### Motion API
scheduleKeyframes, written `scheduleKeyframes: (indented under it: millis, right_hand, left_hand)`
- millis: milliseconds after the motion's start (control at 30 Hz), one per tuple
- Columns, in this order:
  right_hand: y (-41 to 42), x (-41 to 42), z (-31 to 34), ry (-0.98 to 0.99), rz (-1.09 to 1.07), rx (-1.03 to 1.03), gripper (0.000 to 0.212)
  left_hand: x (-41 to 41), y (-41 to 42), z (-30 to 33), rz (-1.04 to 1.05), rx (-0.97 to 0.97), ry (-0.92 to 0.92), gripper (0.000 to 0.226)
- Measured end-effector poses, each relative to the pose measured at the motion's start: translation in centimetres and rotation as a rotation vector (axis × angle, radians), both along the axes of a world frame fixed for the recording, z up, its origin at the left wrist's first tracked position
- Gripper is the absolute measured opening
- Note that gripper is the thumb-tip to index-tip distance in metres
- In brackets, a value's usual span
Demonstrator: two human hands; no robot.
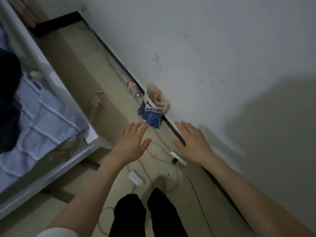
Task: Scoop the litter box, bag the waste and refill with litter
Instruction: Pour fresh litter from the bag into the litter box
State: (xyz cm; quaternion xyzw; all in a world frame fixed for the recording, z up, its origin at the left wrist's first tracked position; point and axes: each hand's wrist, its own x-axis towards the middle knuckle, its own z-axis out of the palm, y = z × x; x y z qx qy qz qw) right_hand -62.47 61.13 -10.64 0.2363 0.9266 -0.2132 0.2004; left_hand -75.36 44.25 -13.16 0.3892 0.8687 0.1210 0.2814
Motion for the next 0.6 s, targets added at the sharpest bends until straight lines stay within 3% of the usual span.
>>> scheduleKeyframes:
  millis: [167, 333, 400, 500, 600]
  right_hand:
    - [4.8, -7.2, -5.8, -0.011, 0.041, -0.042, 0.059]
    - [8.6, -14.9, -14.6, -0.043, 0.022, -0.118, 0.051]
    - [10.2, -18.2, -18.8, -0.027, -0.068, -0.191, 0.048]
    - [12.9, -23.4, -24.9, 0.066, -0.326, -0.25, 0.04]
    - [15.2, -27.6, -31.7, -0.006, -0.406, -0.2, 0.028]
  left_hand:
    - [-5.2, 3.6, -5.7, 0.101, -0.028, -0.023, 0.056]
    - [-10.5, 6.8, -15.5, 0.216, -0.013, -0.14, 0.054]
    - [-12.6, 9.0, -19.4, 0.327, 0.037, -0.317, 0.049]
    - [-16.5, 13.1, -24.8, 0.773, 0.175, -0.776, 0.016]
    - [-20.8, 17.4, -30.1, 1.038, 0.247, -1.055, 0.019]
